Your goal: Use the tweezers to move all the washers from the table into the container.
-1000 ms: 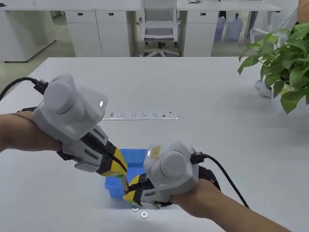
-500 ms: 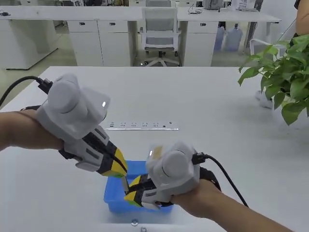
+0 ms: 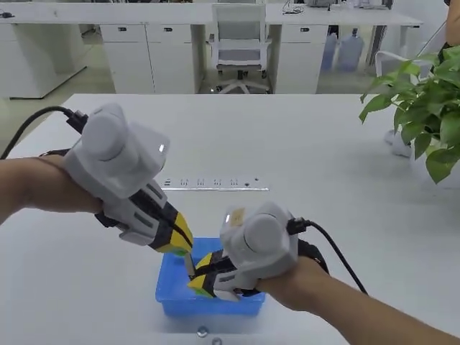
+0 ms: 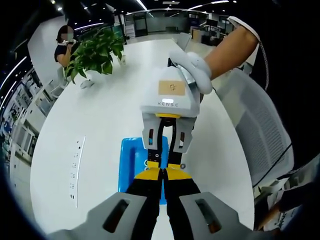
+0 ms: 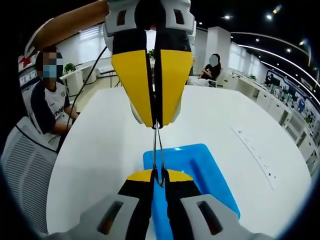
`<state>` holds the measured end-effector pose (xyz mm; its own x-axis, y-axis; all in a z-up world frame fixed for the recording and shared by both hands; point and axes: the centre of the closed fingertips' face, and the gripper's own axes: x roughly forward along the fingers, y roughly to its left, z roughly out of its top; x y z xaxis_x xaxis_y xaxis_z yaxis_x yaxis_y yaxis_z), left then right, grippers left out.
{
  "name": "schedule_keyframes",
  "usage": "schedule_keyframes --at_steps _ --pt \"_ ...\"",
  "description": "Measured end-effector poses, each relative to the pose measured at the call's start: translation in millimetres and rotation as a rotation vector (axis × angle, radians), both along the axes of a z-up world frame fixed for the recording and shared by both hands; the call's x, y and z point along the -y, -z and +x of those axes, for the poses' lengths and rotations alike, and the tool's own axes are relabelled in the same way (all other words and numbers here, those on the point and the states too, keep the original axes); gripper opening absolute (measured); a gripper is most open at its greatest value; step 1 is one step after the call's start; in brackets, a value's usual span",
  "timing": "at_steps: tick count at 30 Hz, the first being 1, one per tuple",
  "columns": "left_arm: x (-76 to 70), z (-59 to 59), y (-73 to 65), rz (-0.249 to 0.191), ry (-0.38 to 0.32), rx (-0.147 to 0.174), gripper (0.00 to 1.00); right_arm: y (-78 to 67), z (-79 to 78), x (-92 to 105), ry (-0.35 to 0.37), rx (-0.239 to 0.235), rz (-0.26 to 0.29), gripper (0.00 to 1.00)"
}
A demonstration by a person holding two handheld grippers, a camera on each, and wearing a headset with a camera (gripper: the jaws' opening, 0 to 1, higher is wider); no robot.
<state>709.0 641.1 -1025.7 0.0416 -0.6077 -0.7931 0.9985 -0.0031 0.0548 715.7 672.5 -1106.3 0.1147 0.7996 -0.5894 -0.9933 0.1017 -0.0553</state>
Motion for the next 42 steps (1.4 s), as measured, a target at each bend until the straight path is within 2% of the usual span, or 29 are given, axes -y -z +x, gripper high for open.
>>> schedule_keyframes --at_steps 25,42 --pt "-6.3 25.0 31.6 0.021 -0.016 -0.036 0.05 31.7 23.9 -8.2 -0.019 -0.019 -0.009 0.1" --pt "-9.6 29.9 42.1 0.024 -0.023 -0.042 0.05 42.7 28.9 -11.2 -0.025 -0.016 -0.028 0.1"
